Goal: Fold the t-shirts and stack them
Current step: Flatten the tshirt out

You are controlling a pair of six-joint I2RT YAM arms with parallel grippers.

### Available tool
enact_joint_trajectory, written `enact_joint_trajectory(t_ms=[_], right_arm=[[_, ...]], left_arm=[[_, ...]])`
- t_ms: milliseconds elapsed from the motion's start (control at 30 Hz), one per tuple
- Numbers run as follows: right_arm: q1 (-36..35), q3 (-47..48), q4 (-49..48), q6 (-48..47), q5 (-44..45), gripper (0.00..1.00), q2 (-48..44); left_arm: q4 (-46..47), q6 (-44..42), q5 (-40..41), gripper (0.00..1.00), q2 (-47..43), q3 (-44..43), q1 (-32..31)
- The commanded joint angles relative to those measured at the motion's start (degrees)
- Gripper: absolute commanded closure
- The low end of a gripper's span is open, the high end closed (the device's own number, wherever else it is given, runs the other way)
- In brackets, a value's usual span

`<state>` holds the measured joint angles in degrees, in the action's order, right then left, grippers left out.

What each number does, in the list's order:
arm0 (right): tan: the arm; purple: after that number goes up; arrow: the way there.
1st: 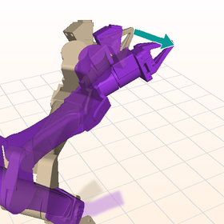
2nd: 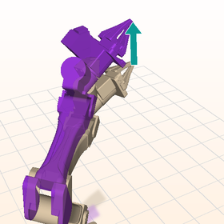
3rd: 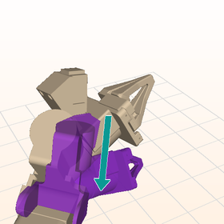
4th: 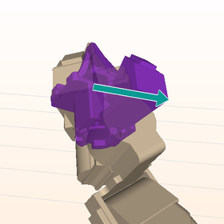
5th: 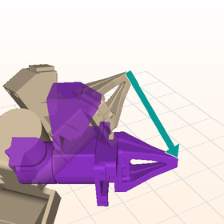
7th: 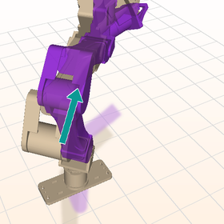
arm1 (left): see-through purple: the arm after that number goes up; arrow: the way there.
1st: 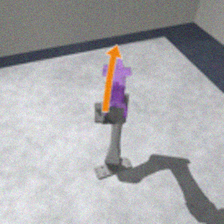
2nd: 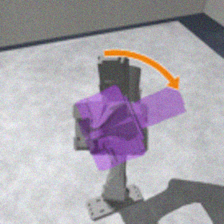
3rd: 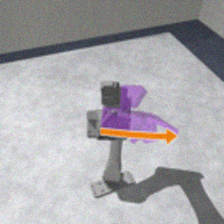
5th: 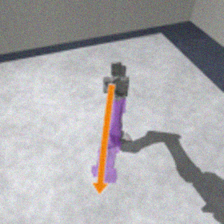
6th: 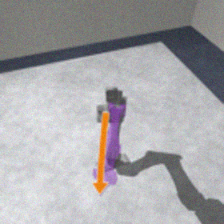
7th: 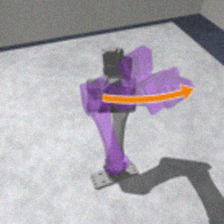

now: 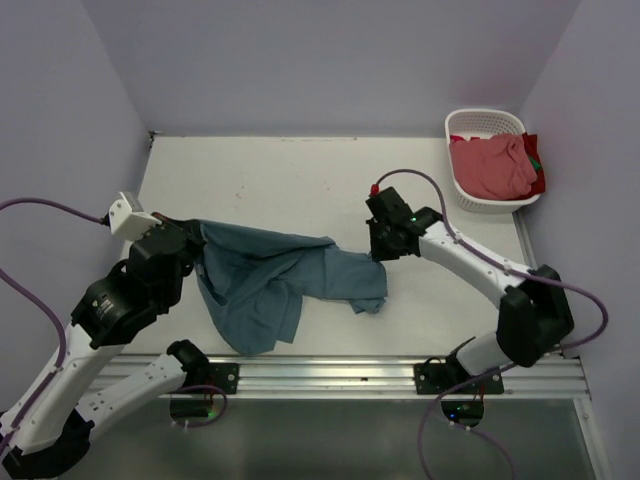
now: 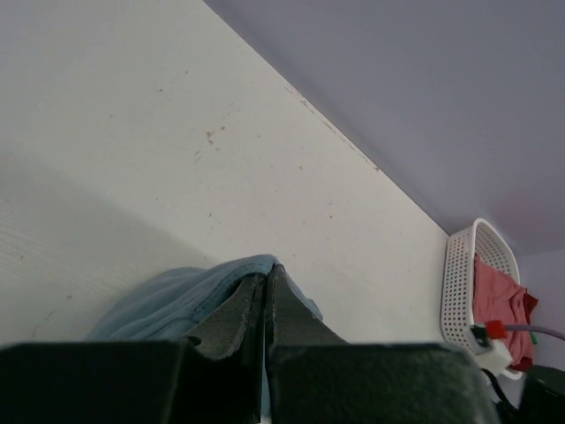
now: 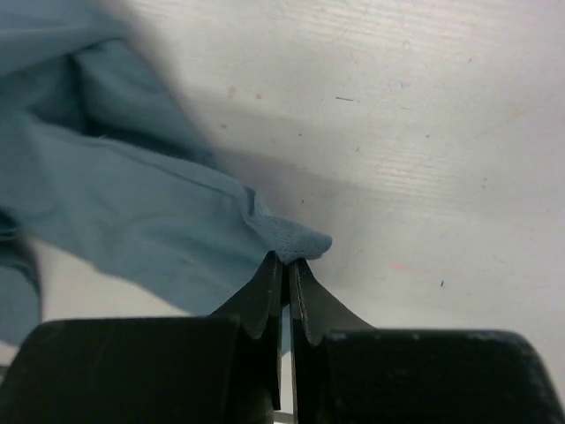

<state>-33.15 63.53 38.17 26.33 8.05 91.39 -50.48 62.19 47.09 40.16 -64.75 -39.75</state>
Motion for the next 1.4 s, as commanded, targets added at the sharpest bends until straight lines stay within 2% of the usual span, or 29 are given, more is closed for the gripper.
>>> enact_joint_trajectory(t_ms=[0,67,167,233,333,433,600,700,733,800,833,933,1000,1100,1133,1233,1267,1367], right_arm=[[-1.2,-0.2,5.0,0.1,1.0,1.00,-12.1],[-1.7,-0.3,7.3,-0.8,-0.6,1.00,-17.6],[-2.4,-0.5,9.4,-3.2,-7.8,1.00,-22.0],[-3.4,-0.8,10.9,-4.7,-16.1,1.00,-23.4],[-7.3,-2.7,12.0,-6.3,-26.6,1.00,-25.8],[-12.5,-5.2,13.7,-6.4,-32.3,1.00,-28.6],[-21.1,-8.7,14.7,-4.6,-39.0,1.00,-33.5],[-24.7,-9.6,16.0,-3.7,-38.9,1.00,-34.6],[-24.9,-9.7,17.6,-3.6,-39.0,0.89,-34.6],[-25.0,-9.4,19.1,-3.2,-35.8,0.47,-34.8],[-25.0,-8.3,20.6,-3.0,-33.5,0.32,-34.9],[-25.0,-4.9,22.6,-2.2,-26.0,0.07,-34.8],[-25.0,-3.2,22.7,1.2,-19.3,0.05,-34.8],[-25.0,2.3,28.0,6.3,-2.3,0.08,-31.2],[-25.0,3.0,31.3,7.3,6.1,0.10,-28.2],[-24.8,3.4,33.4,12.0,15.6,0.19,-24.6],[-24.5,3.2,33.5,13.2,16.5,0.21,-22.5],[-23.5,0.1,30.7,17.7,18.9,0.37,-20.3]], left_arm=[[2.7,0.6,3.4,1.00,0.4,0.4,0.5],[3.1,0.6,3.3,1.00,0.8,0.8,0.4],[3.8,0.6,2.8,1.00,1.3,1.0,0.5],[4.2,0.5,2.7,1.00,1.8,1.1,0.5],[4.6,0.3,2.5,1.00,1.9,1.0,0.5],[4.7,0.2,2.6,1.00,1.9,0.9,0.4],[4.7,0.3,2.8,1.00,1.9,0.7,0.5],[4.6,0.2,3.0,1.00,2.0,0.2,0.5],[4.5,0.2,3.1,1.00,2.0,-0.1,0.5],[4.2,0.1,3.4,1.00,1.9,-0.7,0.5],[4.1,0.1,3.5,1.00,1.9,-0.9,0.5],[3.6,0.1,3.6,1.00,1.6,-1.2,0.4],[3.5,0.1,3.6,1.00,1.5,-1.4,0.5],[3.1,0.2,3.6,1.00,1.1,-1.7,0.5],[3.0,0.2,3.5,1.00,1.1,-1.7,0.5],[2.9,0.3,3.3,1.00,1.0,-1.7,0.5],[2.8,0.4,3.1,1.00,1.1,-1.7,0.4],[2.2,0.6,3.0,1.00,0.8,-1.7,0.5]])
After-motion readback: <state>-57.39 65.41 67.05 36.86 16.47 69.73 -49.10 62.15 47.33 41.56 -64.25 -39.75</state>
